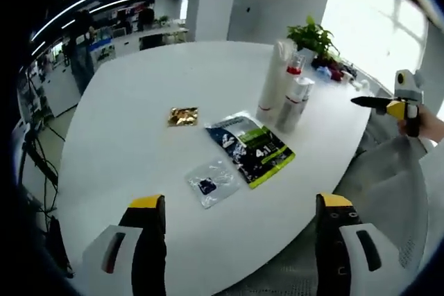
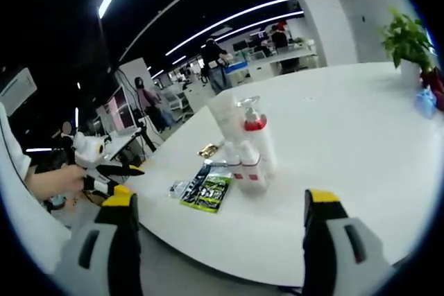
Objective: Arrange the skincare products in the storage area until every visible bottle or jar stands upright without overlapping.
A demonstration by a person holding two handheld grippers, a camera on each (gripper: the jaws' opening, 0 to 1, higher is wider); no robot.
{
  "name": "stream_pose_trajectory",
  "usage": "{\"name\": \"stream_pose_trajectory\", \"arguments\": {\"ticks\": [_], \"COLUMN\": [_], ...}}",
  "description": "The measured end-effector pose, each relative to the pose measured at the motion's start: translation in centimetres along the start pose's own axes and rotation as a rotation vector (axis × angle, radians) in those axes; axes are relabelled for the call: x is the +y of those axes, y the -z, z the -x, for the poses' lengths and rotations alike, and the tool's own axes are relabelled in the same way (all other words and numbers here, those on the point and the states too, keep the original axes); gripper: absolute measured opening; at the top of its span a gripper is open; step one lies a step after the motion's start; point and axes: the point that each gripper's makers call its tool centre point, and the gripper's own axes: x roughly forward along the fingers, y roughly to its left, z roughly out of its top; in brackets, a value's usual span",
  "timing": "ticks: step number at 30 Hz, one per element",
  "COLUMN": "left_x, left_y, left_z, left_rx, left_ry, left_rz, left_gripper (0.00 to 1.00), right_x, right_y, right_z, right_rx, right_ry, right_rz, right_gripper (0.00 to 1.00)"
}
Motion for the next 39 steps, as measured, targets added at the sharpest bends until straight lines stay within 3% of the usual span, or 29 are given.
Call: {"name": "stream_pose_trajectory", "arguments": {"ticks": [11, 26, 33, 39], "left_x": [-0.2, 0.2, 1.1, 1.7], "left_y": [0.9, 0.2, -0.9, -1.9], "left_z": [0.6, 0.6, 0.0, -0.8], "left_rx": [-0.011, -0.016, 0.012, 0.059], "left_ry": [-0.019, -0.038, -0.049, -0.033], "left_rz": [0.044, 0.048, 0.013, -0.094], "left_gripper": [0.9, 0.91, 0.91, 0.91], "right_x": [0.3, 0.0, -0.4, -0.8], "right_y": [0.2, 0.3, 0.0, 0.1], "right_z": [0.0, 0.0, -0.2, -0.2], "right_rx": [-0.006, -0.003, -0.008, -0.009], "right_ry": [-0.008, -0.005, 0.001, 0.008], "right_rz": [-0.009, -0.01, -0.013, -0.021], "right_gripper": [1.0, 1.0, 1.0, 1.0]}}
